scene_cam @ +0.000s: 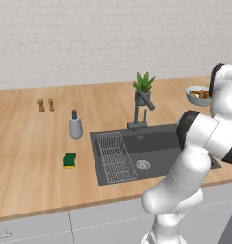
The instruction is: Pick the pan and sponge and place them into the sink. Then turn on the water.
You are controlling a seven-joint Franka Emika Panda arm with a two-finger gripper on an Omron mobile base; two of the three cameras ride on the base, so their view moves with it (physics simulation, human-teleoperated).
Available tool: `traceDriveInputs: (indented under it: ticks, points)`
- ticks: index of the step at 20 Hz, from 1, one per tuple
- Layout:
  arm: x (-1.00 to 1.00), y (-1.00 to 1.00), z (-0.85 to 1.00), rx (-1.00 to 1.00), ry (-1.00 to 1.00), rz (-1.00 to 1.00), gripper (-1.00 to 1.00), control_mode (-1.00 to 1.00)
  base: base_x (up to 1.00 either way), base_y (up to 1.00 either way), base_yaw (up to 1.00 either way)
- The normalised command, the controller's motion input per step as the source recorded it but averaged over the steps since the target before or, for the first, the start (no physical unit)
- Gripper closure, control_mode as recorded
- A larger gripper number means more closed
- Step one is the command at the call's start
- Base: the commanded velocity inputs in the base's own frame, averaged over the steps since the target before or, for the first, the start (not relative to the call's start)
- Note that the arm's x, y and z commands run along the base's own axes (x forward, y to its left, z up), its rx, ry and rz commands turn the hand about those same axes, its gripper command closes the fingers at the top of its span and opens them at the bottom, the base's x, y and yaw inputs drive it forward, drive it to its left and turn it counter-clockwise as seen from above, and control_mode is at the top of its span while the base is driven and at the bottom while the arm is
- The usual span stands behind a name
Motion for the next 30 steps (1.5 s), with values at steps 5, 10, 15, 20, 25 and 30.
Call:
traceDriveInputs:
  ticks: [5, 10, 15, 20, 25, 30]
  points:
    - [0.0, -0.32, -0.18, 0.0, 0.0, 0.0, -1.0, -1.0, 0.0, 0.0, 0.0]
    - [0.0, -0.23, -0.48, 0.0, -0.11, 0.0, -1.0, -1.0, 0.0, 0.0, 0.0]
    - [0.0, -0.37, -0.51, 0.03, -0.07, 0.02, -1.0, -1.0, 0.0, 0.0, 0.0]
    - [0.02, -0.29, -0.3, 0.0, -0.06, 0.01, -1.0, -1.0, 0.0, 0.0, 0.0]
    - [0.11, -0.4, -0.25, 0.0, -0.01, 0.0, -1.0, -1.0, 0.0, 0.0, 0.0]
    - [0.12, -0.44, -0.16, 0.0, 0.0, 0.0, -1.0, -1.0, 0.0, 0.0, 0.0]
